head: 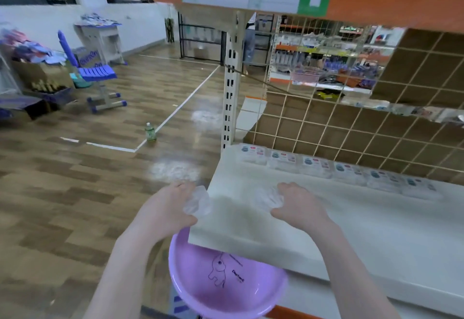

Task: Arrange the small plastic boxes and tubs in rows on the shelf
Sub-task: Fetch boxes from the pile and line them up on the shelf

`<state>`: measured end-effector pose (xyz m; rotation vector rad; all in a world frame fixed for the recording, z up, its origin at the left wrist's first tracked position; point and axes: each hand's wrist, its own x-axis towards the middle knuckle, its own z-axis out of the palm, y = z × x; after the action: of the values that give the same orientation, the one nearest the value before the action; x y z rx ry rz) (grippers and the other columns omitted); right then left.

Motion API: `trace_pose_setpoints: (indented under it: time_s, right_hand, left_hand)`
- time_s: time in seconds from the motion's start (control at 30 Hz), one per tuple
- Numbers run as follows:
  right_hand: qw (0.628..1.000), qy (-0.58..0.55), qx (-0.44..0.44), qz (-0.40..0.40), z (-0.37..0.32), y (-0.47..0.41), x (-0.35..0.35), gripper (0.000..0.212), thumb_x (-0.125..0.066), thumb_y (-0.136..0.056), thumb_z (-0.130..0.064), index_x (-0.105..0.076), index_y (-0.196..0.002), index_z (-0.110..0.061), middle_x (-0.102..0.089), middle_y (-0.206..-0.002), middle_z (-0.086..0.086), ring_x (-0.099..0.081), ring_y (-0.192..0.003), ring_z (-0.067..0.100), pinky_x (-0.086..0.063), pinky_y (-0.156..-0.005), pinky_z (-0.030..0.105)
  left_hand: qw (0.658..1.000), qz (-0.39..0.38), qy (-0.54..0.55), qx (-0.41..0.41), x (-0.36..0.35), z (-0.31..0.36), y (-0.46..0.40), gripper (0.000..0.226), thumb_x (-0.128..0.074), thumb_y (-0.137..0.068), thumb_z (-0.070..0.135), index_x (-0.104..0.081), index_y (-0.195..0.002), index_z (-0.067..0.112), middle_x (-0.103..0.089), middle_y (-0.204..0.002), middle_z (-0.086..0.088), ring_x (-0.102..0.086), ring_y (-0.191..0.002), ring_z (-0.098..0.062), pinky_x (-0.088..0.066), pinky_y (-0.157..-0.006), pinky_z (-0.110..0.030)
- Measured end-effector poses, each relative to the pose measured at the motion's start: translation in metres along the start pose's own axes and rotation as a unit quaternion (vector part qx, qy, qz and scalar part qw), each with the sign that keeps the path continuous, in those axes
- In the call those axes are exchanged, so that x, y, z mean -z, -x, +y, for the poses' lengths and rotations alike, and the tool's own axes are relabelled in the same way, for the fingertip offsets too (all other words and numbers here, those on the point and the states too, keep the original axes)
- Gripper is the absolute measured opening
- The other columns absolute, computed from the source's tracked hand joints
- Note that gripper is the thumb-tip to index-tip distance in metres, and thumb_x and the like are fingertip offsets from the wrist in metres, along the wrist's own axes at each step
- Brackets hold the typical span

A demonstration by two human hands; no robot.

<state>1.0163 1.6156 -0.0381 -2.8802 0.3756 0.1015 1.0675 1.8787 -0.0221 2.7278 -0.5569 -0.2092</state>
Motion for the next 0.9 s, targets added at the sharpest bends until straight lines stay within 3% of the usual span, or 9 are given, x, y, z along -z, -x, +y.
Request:
trace_pose_setpoints:
  time_s: [0.1,0.2,0.4,0.5,0.6,0.73,0.9]
  right_hand:
    - [0.999,0.038,0.016,-0.026,-0.005,-0.005,0.002,0.049,-0.062,-0.075,-0.037,-0.046,-0.115,-0.017,-0.049,-0.118,0.004,-0.047,-0.110,0.024,-0.039,-0.076,0.030]
    - [0.995,0.071,0.053,-0.033,-0.014,-0.012,0.006,0.071,-0.061,-0.076,-0.042,-0.035,-0.137,-0.018,-0.046,-0.128,0.007,-0.044,-0.118,0.027,-0.036,-0.092,0.035]
    - [0.986,0.105,0.088,-0.094,-0.028,-0.027,0.012,0.067,-0.064,-0.077,-0.032,-0.035,-0.137,-0.024,-0.047,-0.122,0.006,-0.045,-0.114,0.026,-0.040,-0.087,0.033]
    - [0.995,0.001,0.079,-0.062,-0.032,-0.030,0.019,0.068,-0.066,-0.073,-0.030,-0.037,-0.135,-0.025,-0.047,-0.121,0.001,-0.050,-0.106,0.021,-0.038,-0.076,0.027]
    - [0.992,-0.111,0.061,-0.019,-0.035,-0.031,0.023,0.065,-0.069,-0.069,-0.033,-0.042,-0.127,-0.027,-0.047,-0.105,-0.008,-0.054,-0.088,0.014,-0.042,-0.069,0.027]
    - [0.963,-0.265,0.043,0.010,-0.026,-0.026,0.018,0.064,-0.078,-0.064,-0.033,-0.046,-0.119,-0.032,-0.050,-0.108,-0.011,-0.055,-0.097,0.013,-0.048,-0.079,0.030]
    - [0.897,-0.439,0.033,0.047,0.005,-0.009,0.005,0.059,-0.081,-0.067,-0.018,-0.049,-0.113,-0.035,-0.059,-0.113,-0.007,-0.058,-0.106,0.014,-0.047,-0.095,0.034]
  left_hand:
    - [1.000,-0.008,0.003,0.000,0.002,-0.004,-0.006,0.063,-0.074,-0.068,0.028,-0.049,-0.125,0.015,-0.051,-0.124,0.002,-0.051,-0.112,-0.019,-0.045,-0.090,-0.035]
    - [1.000,-0.002,0.012,-0.005,0.004,-0.003,-0.009,0.066,-0.073,-0.069,0.027,-0.048,-0.129,0.016,-0.050,-0.125,0.002,-0.051,-0.114,-0.019,-0.044,-0.089,-0.030]
    - [1.000,-0.002,0.023,-0.009,0.003,-0.007,-0.011,0.068,-0.073,-0.068,0.028,-0.047,-0.129,0.014,-0.049,-0.127,0.003,-0.051,-0.114,-0.019,-0.045,-0.091,-0.035]
    - [1.000,0.008,0.023,-0.009,0.002,-0.010,-0.012,0.068,-0.071,-0.069,0.029,-0.046,-0.131,0.016,-0.046,-0.131,0.004,-0.049,-0.117,-0.017,-0.044,-0.092,-0.032]
    - [1.000,0.015,0.023,-0.014,0.001,-0.012,-0.012,0.074,-0.070,-0.073,0.031,-0.040,-0.139,0.018,-0.041,-0.140,0.005,-0.044,-0.124,-0.015,-0.040,-0.094,-0.026]
    - [1.000,0.020,0.021,-0.012,0.000,-0.013,-0.015,0.073,-0.069,-0.074,0.031,-0.040,-0.139,0.017,-0.044,-0.138,0.004,-0.045,-0.123,-0.016,-0.041,-0.094,-0.028]
    - [0.999,0.025,0.026,-0.006,-0.002,-0.009,-0.019,0.069,-0.069,-0.074,0.029,-0.042,-0.137,0.017,-0.044,-0.137,0.003,-0.046,-0.121,-0.017,-0.043,-0.093,-0.030]
